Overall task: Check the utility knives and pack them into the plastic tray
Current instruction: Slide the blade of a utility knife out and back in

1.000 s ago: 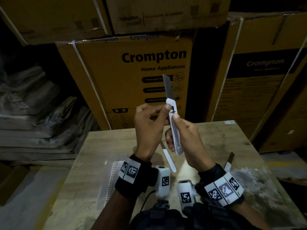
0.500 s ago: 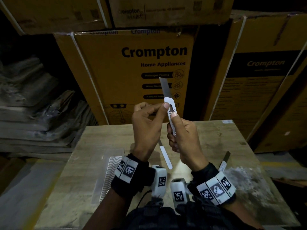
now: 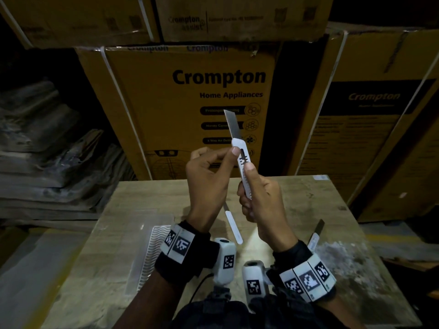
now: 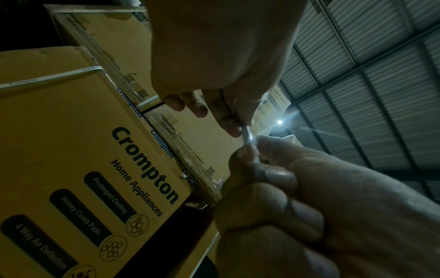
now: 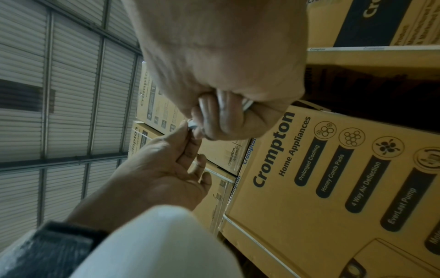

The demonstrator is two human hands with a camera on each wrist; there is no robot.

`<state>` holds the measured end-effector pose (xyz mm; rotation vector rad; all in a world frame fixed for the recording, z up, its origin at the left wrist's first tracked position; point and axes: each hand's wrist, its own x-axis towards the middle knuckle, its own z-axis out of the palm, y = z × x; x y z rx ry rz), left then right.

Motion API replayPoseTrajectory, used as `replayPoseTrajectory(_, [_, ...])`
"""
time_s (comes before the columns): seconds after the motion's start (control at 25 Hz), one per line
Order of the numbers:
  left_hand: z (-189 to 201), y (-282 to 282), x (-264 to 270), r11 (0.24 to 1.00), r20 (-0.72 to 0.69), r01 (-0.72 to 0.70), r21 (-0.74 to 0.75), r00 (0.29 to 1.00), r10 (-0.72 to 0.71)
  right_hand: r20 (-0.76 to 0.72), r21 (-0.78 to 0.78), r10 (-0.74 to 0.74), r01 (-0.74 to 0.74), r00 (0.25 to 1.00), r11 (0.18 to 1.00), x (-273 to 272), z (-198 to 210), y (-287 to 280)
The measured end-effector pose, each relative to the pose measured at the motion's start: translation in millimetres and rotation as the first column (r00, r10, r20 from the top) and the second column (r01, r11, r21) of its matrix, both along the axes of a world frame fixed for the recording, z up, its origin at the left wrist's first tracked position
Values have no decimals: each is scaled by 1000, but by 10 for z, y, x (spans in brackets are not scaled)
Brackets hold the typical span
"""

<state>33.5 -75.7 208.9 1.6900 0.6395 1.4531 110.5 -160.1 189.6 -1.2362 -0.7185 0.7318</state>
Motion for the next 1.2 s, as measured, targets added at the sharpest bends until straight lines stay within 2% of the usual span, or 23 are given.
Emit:
replayPoseTrajectory(0.16, [12,-28,19,999,-11,38,-18,999,-38,21,10,-65,65,998,998,-13,0,-35])
replayPoseTrajectory(0.48, [30,-80,-11,999,-8,34,-14,999,-34,57,36,-88,86,995,996,-24,14,-71])
replayPoseTrajectory(0.8, [148,-104,-36,1000,2,20,-5,1000,-20,25,101,81,-83,996,991,-69,50,-134])
replayPoseTrajectory(0.92, [113,-139,-33,999,-8,52,-7,999,-52,14,102,87,-88,996,991,-51,52,-150])
replayPoseTrajectory(1.2, [47,-181,-74,1000,-46,-20,8,999,20,96,96,9,-18,995,995,-43,26,-135])
